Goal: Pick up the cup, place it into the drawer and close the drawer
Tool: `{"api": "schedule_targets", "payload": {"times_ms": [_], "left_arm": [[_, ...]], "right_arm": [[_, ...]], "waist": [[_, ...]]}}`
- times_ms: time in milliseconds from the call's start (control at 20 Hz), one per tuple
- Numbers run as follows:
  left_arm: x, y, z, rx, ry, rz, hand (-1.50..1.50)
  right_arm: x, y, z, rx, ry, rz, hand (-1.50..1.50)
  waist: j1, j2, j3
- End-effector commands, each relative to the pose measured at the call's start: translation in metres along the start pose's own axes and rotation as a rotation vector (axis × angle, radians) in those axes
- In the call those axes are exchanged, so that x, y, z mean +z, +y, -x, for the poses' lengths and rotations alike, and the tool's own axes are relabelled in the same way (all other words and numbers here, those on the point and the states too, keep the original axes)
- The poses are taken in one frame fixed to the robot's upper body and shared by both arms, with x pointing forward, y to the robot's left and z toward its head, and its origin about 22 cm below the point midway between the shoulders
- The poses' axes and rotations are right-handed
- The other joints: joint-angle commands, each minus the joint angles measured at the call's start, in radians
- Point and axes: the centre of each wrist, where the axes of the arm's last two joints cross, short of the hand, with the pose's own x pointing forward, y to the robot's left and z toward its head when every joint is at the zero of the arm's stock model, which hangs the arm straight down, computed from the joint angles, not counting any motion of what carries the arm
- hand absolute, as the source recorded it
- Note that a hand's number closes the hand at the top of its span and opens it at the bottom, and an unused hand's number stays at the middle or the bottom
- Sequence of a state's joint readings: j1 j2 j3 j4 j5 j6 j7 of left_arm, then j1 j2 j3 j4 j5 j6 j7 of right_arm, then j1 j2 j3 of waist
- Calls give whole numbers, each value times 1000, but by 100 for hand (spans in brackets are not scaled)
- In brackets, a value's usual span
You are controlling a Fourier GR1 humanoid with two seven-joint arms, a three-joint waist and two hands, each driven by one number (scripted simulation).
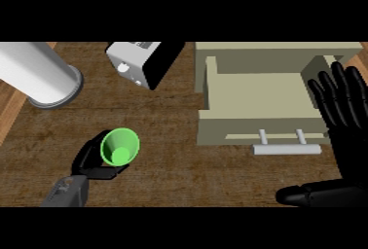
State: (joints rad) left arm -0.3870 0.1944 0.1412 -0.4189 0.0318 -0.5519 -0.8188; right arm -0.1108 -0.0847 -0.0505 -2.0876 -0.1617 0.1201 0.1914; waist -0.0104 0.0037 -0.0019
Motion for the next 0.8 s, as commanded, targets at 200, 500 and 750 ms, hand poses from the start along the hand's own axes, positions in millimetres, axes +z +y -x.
{"api": "schedule_targets", "payload": {"times_ms": [200,500,750], "left_arm": [[-11,-7,-1,56,-221,6,150],[5,-19,13,-43,-342,-369,150],[2,-10,1,-65,-447,-381,150]], "right_arm": [[15,-1,1,14,1,-6,-150],[-3,-2,0,20,-6,3,-150],[-7,7,-2,19,-6,-14,-150]], "waist": [[-8,-1,0],[14,-3,1],[11,-3,1]]}}
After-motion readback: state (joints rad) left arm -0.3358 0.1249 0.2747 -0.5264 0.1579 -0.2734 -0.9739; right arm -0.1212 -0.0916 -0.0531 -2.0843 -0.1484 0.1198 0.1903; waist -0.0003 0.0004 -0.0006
